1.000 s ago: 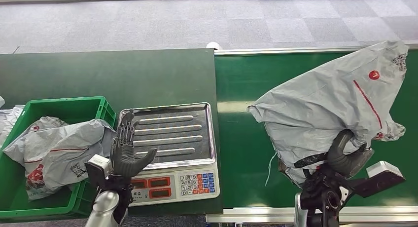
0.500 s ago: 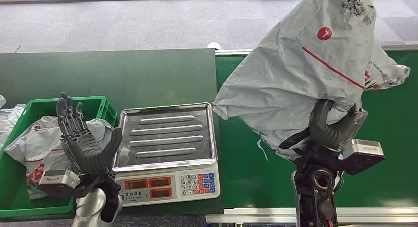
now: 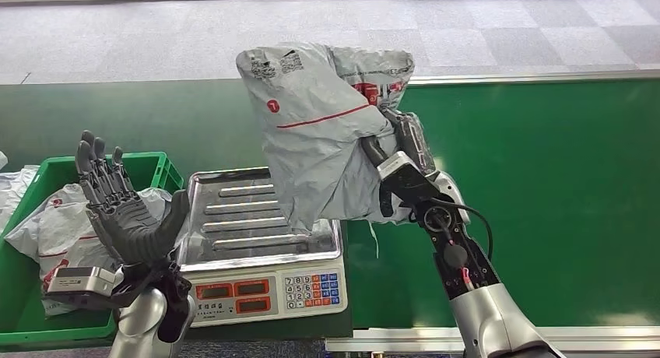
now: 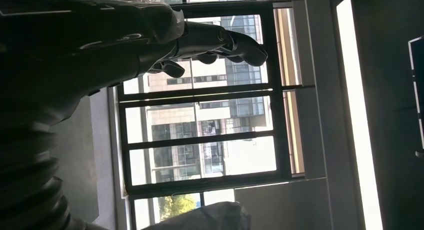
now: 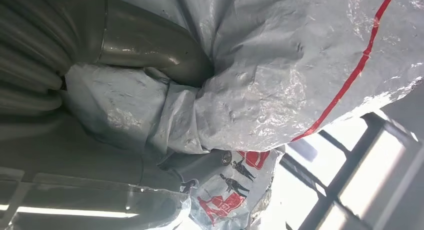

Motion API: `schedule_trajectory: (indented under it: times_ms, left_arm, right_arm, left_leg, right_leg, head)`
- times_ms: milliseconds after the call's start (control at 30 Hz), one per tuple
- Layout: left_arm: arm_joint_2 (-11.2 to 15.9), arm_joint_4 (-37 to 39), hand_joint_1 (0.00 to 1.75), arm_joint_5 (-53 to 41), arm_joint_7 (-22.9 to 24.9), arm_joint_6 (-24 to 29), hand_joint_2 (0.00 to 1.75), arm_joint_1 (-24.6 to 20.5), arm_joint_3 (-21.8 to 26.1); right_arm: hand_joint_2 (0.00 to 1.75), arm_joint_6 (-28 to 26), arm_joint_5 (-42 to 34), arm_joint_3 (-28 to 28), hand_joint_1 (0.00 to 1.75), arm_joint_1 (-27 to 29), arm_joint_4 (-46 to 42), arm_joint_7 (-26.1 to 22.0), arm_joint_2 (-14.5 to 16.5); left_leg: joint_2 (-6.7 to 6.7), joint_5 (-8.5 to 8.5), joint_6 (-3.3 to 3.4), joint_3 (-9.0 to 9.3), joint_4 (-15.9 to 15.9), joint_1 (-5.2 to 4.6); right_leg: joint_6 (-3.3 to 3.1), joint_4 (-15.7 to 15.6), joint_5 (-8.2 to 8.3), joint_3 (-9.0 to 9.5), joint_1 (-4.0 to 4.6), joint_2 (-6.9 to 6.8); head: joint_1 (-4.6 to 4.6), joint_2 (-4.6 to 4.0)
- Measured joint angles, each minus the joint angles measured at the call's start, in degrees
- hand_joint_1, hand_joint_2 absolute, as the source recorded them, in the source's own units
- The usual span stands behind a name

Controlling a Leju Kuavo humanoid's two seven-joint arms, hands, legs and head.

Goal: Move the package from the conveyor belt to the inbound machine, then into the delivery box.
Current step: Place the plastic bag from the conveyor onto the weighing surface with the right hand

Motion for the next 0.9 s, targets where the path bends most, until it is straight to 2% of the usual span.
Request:
schedule_trajectory:
  times_ms: [367, 433, 567, 633, 700, 900]
  left_arm:
    - [0.06, 1.28, 0.00, 0.20, 0.00, -1.92, 1.75, -1.09, -1.22]
    - [0.05, 1.44, 0.00, 0.21, 0.00, -2.29, 1.75, -1.08, -1.42]
    - [-0.09, 1.97, 0.00, 0.09, 0.00, -2.72, 1.75, -1.09, -2.03]
    - [-0.21, 2.25, 0.00, -0.10, 0.00, -2.22, 1.75, -1.09, -2.26]
    - [-0.26, 2.41, 0.00, -0.29, 0.00, -1.58, 1.75, -1.01, -2.28]
    - [-0.25, 2.41, 0.00, -0.45, 0.00, -0.81, 1.75, 0.10, -2.22]
  right_arm:
    - [1.75, 9.52, 5.20, 11.85, 1.75, -10.04, 15.30, 5.60, 3.84]
    - [1.75, 13.00, 3.91, 12.76, 1.75, -10.84, 16.96, 6.25, 4.50]
    - [1.75, 25.29, -4.40, 12.39, 1.75, -11.74, 20.00, 8.43, 5.85]
    - [1.75, 28.05, -7.82, 11.55, 1.75, -11.79, 21.38, 10.99, 6.73]
    - [1.75, 27.77, -9.39, 10.76, 1.75, -11.78, 22.52, 13.57, 7.64]
    - [1.75, 22.00, -11.24, 9.47, 1.75, -11.78, 24.61, 19.17, 9.67]
  left_leg:
    - [0.00, 0.00, 0.00, -0.01, 0.00, 0.00]
    - [0.00, 0.00, 0.00, -0.01, 0.00, 0.00]
    - [0.00, -0.01, 0.00, -0.01, 0.00, 0.00]
    - [0.01, -0.01, 0.00, -0.02, 0.00, 0.00]
    - [0.00, -0.01, 0.00, -0.02, 0.00, 0.00]
    - [0.01, 0.00, 0.00, -0.02, 0.00, 0.00]
  right_leg:
    - [0.00, 0.00, 0.00, -0.04, 0.00, 0.00]
    - [0.00, 0.00, 0.00, -0.04, 0.00, 0.00]
    - [0.00, 0.00, 0.00, -0.05, 0.00, 0.01]
    - [0.00, 0.00, 0.00, -0.06, 0.00, 0.01]
    - [0.00, 0.00, 0.00, -0.06, 0.00, 0.01]
    - [0.00, 0.00, 0.00, -0.06, 0.00, 0.01]
  head:
    - [0.01, 0.00]
    - [0.02, 0.00]
    - [0.01, 0.00]
    - [0.00, 0.00]
    - [0.00, 0.00]
    - [0.01, 0.00]
